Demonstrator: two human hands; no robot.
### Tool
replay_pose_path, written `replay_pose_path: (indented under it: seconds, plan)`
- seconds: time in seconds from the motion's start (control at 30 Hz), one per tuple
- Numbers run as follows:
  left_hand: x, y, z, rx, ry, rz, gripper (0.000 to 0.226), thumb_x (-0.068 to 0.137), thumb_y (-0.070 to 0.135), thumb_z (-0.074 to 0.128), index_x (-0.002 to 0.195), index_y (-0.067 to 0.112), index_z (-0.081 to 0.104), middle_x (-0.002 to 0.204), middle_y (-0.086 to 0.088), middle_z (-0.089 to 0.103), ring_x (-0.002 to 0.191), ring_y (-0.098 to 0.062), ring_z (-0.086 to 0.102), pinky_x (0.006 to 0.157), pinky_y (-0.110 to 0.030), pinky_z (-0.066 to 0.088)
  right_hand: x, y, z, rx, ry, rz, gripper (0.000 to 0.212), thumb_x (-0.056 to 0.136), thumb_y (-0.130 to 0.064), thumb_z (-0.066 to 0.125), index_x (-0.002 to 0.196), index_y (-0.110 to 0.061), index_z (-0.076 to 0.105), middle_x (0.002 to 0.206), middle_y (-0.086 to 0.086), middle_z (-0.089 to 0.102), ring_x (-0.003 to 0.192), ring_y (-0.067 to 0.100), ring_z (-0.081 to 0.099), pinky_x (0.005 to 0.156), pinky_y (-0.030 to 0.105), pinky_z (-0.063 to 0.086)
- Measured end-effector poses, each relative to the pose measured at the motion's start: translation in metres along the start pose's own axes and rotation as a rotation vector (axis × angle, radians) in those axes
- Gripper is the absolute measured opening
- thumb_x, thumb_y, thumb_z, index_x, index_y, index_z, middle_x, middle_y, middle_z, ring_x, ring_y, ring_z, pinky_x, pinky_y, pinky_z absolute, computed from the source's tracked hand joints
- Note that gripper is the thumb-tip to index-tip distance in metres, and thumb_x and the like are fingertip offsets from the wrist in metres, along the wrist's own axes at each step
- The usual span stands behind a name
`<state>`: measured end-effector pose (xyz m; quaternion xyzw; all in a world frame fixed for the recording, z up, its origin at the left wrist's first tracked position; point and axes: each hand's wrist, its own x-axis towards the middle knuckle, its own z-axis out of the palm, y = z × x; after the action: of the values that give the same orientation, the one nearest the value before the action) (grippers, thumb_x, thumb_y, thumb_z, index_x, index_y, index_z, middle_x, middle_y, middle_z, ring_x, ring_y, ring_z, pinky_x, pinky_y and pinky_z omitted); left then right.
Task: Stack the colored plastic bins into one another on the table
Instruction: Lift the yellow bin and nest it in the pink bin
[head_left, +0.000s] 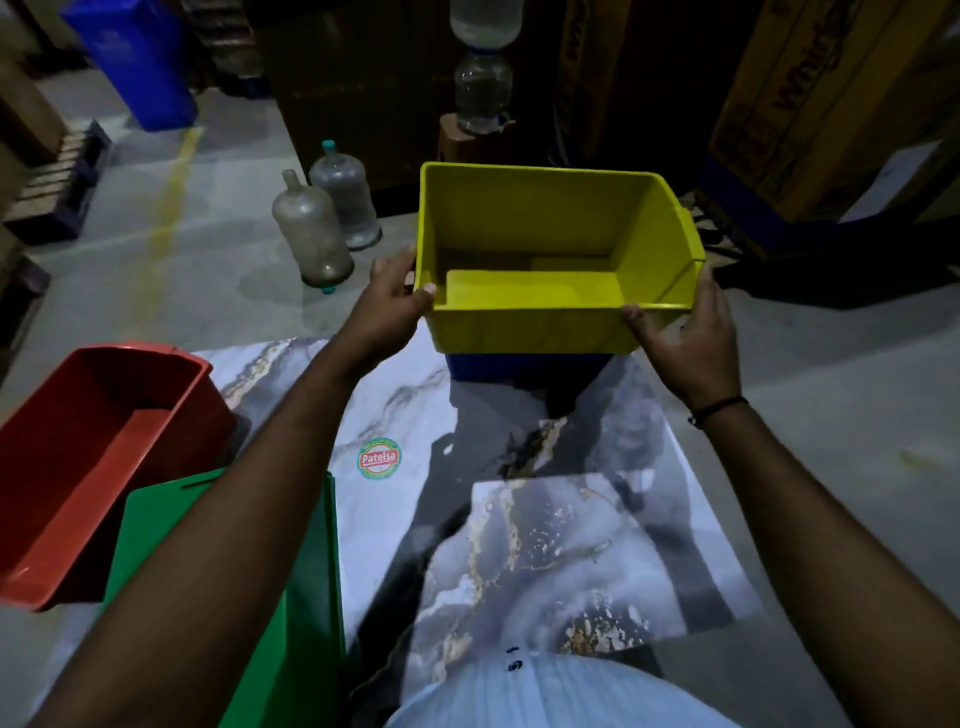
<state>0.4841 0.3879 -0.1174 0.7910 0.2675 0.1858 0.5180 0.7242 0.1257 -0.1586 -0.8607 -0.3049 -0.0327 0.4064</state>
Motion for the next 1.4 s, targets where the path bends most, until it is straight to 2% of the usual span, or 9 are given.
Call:
replay_pose_path:
  seconds: [0.13,0.23,0.4,0.5,0.6,0.67,0.8,1.03,1.4]
  plan:
    - [0.043,-0.025,0.003,-0.013,0.018,-0.019,0.068,0.085,0.05,0.057,0.151,0.047,0.039,0.163,-0.015,0.03,0.144,-0.039,0.044,0.113,-0.058,0.045,0.034,0.006,0.012,-0.014,-0.042,0.043,0.112,0.081,-0.071,0.062,0.159,-0.005,0.015,0.164,0.018,0.023,0.151,0.033,0.024,0.12,0.045,0.028]
    - [0.058,-0.035,0.01,0.035,0.03,-0.056,0.075,0.085,0.05,0.058,0.156,0.043,0.033,0.164,-0.013,0.028,0.146,-0.037,0.042,0.113,-0.058,0.045,0.048,0.013,0.019,0.003,-0.055,0.046,0.112,0.081,-0.068,0.066,0.159,-0.007,0.014,0.164,0.017,0.022,0.151,0.032,0.023,0.121,0.044,0.028]
    - [0.054,-0.02,0.033,0.208,0.068,-0.14,0.063,0.101,0.025,0.057,0.159,0.026,0.032,0.156,-0.016,0.031,0.141,-0.034,0.039,0.102,-0.036,0.045,0.065,0.029,0.035,-0.033,-0.158,0.107,0.115,0.077,-0.075,0.065,0.159,-0.008,0.019,0.162,0.016,0.029,0.149,0.031,0.029,0.118,0.044,0.033]
    - [0.063,-0.039,0.036,0.324,0.016,-0.242,0.086,0.081,0.049,0.069,0.154,0.017,0.037,0.148,-0.019,0.041,0.131,-0.037,0.051,0.105,-0.046,0.05,0.073,0.047,0.047,-0.085,-0.235,0.131,0.115,0.068,-0.092,0.054,0.149,-0.012,0.038,0.145,0.015,0.053,0.131,0.034,0.052,0.103,0.047,0.049]
    - [0.075,-0.058,0.038,0.459,0.01,-0.317,0.097,0.059,0.063,0.066,0.139,0.011,0.05,0.131,-0.023,0.057,0.116,-0.045,0.061,0.097,-0.055,0.053,0.072,0.057,0.055,-0.12,-0.286,0.074,0.093,0.07,-0.086,0.058,0.131,-0.016,0.051,0.117,0.014,0.069,0.105,0.036,0.065,0.082,0.045,0.056]
    - [0.074,-0.053,0.043,0.556,-0.007,-0.31,0.086,0.067,0.058,0.072,0.135,0.008,0.052,0.125,-0.026,0.061,0.113,-0.047,0.061,0.096,-0.053,0.052,0.071,0.063,0.058,-0.137,-0.285,0.051,0.075,0.077,-0.072,0.066,0.125,-0.015,0.054,0.106,0.016,0.07,0.098,0.038,0.065,0.076,0.043,0.055]
    - [0.078,-0.057,0.049,0.76,-0.015,-0.311,0.068,0.091,0.044,0.07,0.14,0.003,0.047,0.131,-0.03,0.055,0.123,-0.048,0.052,0.1,-0.049,0.042,0.074,0.072,0.066,-0.219,-0.277,0.041,0.068,0.081,-0.067,0.067,0.116,-0.009,0.056,0.092,0.02,0.067,0.089,0.042,0.063,0.064,0.038,0.045]
    - [0.082,-0.07,0.06,0.85,-0.037,-0.367,0.074,0.096,0.045,0.064,0.149,0.001,0.036,0.14,-0.031,0.047,0.129,-0.05,0.048,0.105,-0.051,0.04,0.073,0.077,0.071,-0.257,-0.279,0.04,0.081,0.083,-0.067,0.064,0.133,-0.005,0.051,0.112,0.024,0.067,0.103,0.044,0.062,0.069,0.041,0.046]
    - [0.075,-0.08,0.062,0.86,-0.044,-0.395,0.079,0.1,0.048,0.054,0.157,0.004,0.021,0.138,-0.031,0.05,0.123,-0.052,0.052,0.098,-0.055,0.047,0.07,0.071,0.068,-0.265,-0.327,0.066,0.07,0.086,-0.064,0.064,0.126,-0.008,0.051,0.115,0.024,0.066,0.104,0.044,0.061,0.072,0.041,0.048]
